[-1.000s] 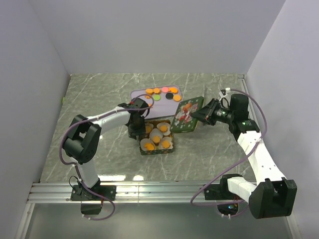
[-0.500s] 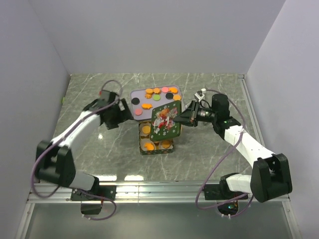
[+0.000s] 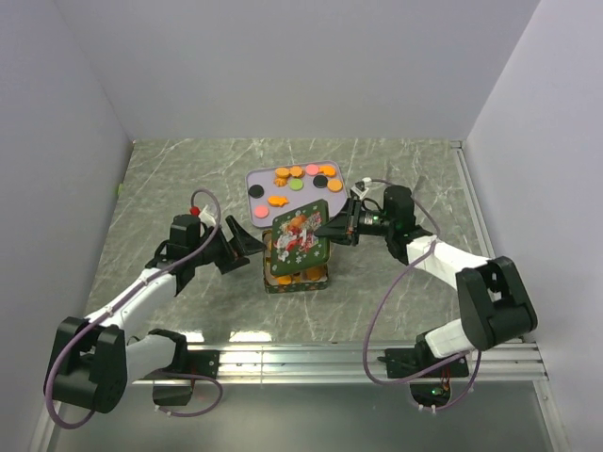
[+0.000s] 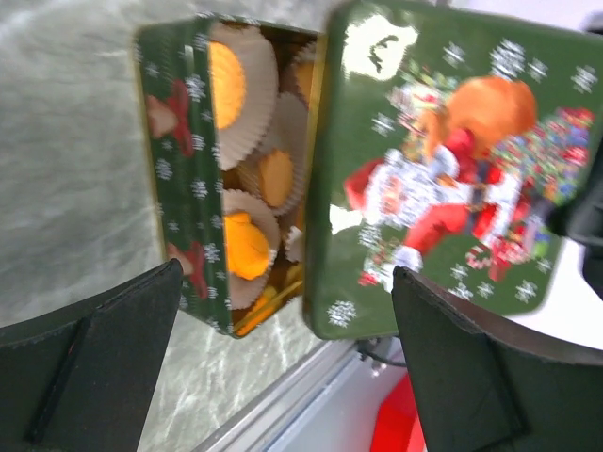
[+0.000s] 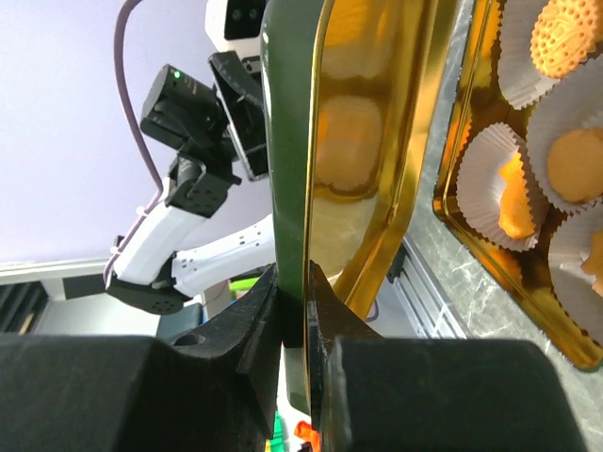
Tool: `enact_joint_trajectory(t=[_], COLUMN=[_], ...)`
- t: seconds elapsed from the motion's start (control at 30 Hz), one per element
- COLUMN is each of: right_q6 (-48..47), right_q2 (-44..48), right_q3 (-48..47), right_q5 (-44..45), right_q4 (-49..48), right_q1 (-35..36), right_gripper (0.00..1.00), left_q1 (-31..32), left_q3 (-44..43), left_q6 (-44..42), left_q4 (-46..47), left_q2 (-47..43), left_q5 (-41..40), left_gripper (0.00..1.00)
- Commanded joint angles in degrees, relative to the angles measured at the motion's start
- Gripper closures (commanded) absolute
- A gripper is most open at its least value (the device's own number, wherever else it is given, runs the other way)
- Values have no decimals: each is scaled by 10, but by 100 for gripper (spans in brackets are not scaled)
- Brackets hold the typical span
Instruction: Pack the cookies
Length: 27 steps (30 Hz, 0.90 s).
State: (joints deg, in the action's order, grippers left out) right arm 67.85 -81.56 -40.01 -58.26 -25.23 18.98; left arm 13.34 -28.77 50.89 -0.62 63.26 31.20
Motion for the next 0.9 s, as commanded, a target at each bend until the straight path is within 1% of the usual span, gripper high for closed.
enact_joint_trajectory(t=[0.0,0.13,0.23,0.3,0.5,0.63,0.73,0.87], right_q6=[39,40,44,49,84,130,150,149], right_q2=[-21,-47,-68,-85,-124,-149,-168,-181], right_q3=[4,-1,3,5,13,27,43,51], right_q5=[-20,-22,-26,-30,-38,-44,-43,-42], right_q4=[-111,-126,-144,-156,-237,-320,-358,-364], right_q1=[11,18,21,21,25,29,32,33], right_gripper=[100,100,100,100,100,100,100,100], left_q1=[-2,-2,-2,-2,-2,-2,-2,-2], left_q3=[14,24,31,31,18,13,9,2], left_q6=[17,14,24,26,2,-7,-7,-11], left_q4=[106,127,171,184,170,164,167,162], left_q2=[-5,19,40,60,100,112,121,127], left_q5=[55,64,86,93,101,106,113,117], left_gripper=[0,1,0,0,1,0,1,1])
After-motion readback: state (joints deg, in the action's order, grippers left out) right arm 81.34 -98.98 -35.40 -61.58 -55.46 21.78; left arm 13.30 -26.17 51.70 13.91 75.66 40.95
